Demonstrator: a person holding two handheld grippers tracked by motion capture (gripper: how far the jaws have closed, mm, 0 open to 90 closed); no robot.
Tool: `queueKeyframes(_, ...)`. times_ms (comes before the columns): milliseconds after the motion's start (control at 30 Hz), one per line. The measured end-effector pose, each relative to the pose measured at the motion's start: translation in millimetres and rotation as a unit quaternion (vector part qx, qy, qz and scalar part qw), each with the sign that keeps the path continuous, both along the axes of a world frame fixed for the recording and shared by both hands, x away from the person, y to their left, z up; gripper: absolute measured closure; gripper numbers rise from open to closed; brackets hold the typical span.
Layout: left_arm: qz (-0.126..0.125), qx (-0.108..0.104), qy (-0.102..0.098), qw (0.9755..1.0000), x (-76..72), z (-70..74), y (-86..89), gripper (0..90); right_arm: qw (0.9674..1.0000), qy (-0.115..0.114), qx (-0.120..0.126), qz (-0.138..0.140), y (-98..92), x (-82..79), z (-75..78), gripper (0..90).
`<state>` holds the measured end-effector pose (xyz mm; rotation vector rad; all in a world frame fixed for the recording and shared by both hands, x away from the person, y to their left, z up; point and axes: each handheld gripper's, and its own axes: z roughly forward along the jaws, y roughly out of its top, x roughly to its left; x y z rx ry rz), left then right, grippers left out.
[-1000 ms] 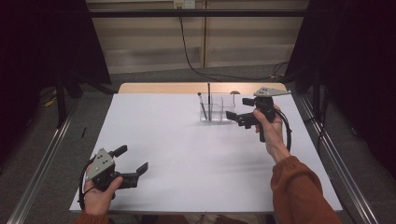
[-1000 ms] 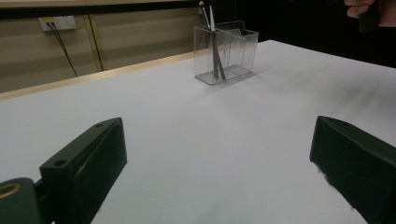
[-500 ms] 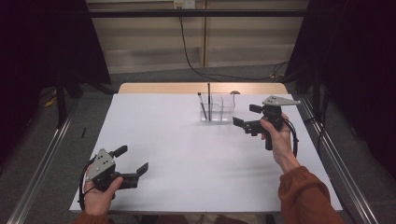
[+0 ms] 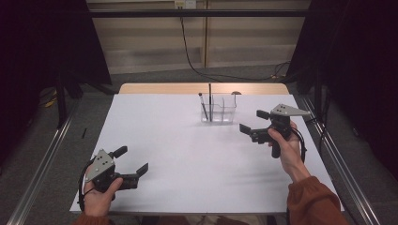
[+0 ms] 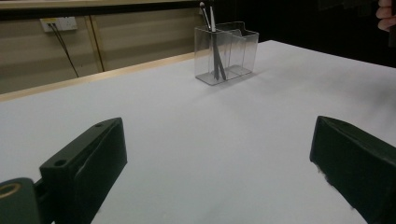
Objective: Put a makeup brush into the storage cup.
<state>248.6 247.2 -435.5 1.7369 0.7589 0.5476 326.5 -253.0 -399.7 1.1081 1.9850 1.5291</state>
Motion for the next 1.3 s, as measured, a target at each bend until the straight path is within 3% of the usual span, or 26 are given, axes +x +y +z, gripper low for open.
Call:
queueKeyframes(400,0.0,-0.001,0.001,1.0,0.1,0.1,0.6,3.5,0.9998,-0.005,-0.016,-0.008,-10.9,-25.2,-7.7,2.1)
queueKeyframes(967,-0.002,-0.003,0.001,1.0,-0.1,0.4,0.7,3.4,0.9996,-0.017,-0.001,-0.024,-28.7,-60.7,-16.3,2.5)
queueKeyframes(1300,-0.001,-0.006,0.0,1.0,-0.8,0.6,0.1,3.4,0.9984,-0.027,0.005,-0.049,-44.9,-85.8,-23.8,2.5)
